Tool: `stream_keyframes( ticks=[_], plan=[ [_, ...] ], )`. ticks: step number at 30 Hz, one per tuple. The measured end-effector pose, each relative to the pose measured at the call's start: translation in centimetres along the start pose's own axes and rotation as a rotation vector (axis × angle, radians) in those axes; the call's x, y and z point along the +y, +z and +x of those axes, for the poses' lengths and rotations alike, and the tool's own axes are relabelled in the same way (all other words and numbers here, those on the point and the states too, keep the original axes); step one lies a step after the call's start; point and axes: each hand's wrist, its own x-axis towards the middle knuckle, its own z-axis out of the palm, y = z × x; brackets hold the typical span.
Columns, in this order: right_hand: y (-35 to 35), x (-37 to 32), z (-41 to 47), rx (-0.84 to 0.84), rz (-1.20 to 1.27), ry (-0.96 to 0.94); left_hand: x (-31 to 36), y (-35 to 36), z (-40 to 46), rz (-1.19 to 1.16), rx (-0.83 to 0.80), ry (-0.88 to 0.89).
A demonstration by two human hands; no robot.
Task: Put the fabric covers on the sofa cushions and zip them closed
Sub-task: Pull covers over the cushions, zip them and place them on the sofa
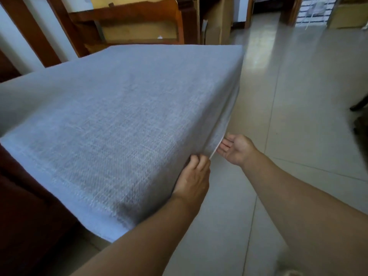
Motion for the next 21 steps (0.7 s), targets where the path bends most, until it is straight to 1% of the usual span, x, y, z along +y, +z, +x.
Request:
stream_keyframes(
  ticks=[3,5,8,10,11,12,13,15,16,17,19,20,21],
  plan=[
    [0.2,-1.7,2.3,-0.009,-0.020,-0.023,-0.3,0.0,2.8,-0.068,0.004,-0.050],
    [0.6,-3.0,4.0,0.008,-0.019,-0.029,-0.4,0.0,4.7,-0.096,-0.039,-0.074],
    [0.9,-4.6,7.3,0.040,0.032,-0.038,-0.6,-0.2,6.7,-0.186,-0.054,-0.222],
    [1.0,-5.0,10.2,0.074,0.041,-0.042,-0.7,-0.2,8.0,-0.275,-0.111,-0.246],
    [1.1,-5.1,11.4,0.088,0.024,-0.033,-0.4,0.8,8.7,-0.265,-0.090,-0.223],
    [1.1,-5.0,12.4,0.095,0.003,-0.016,-0.3,1.1,9.1,-0.245,-0.114,-0.197],
    [1.3,-4.9,12.6,0.119,-0.030,-0.009,-0.8,-0.1,9.1,-0.252,-0.136,-0.185],
    [1.6,-4.5,12.9,0.202,-0.105,-0.052,-1.1,-0.7,9.2,-0.217,-0.237,-0.115],
    [1.6,-4.3,13.3,0.228,-0.164,-0.087,-0.8,-0.5,9.4,-0.213,-0.247,-0.059],
    [1.7,-4.1,13.3,0.243,-0.236,-0.114,-0.8,-0.5,9.5,-0.202,-0.236,-0.043],
    [1.6,-3.9,13.5,0.276,-0.302,-0.150,-0.9,0.1,9.7,-0.028,-0.167,-0.058],
    [1.5,-4.1,13.5,0.260,-0.285,-0.142,-0.7,0.7,10.2,0.070,-0.176,0.010],
    [1.3,-4.0,13.7,0.206,-0.231,-0.107,-0.8,1.2,10.5,0.156,-0.204,0.094]
  ],
)
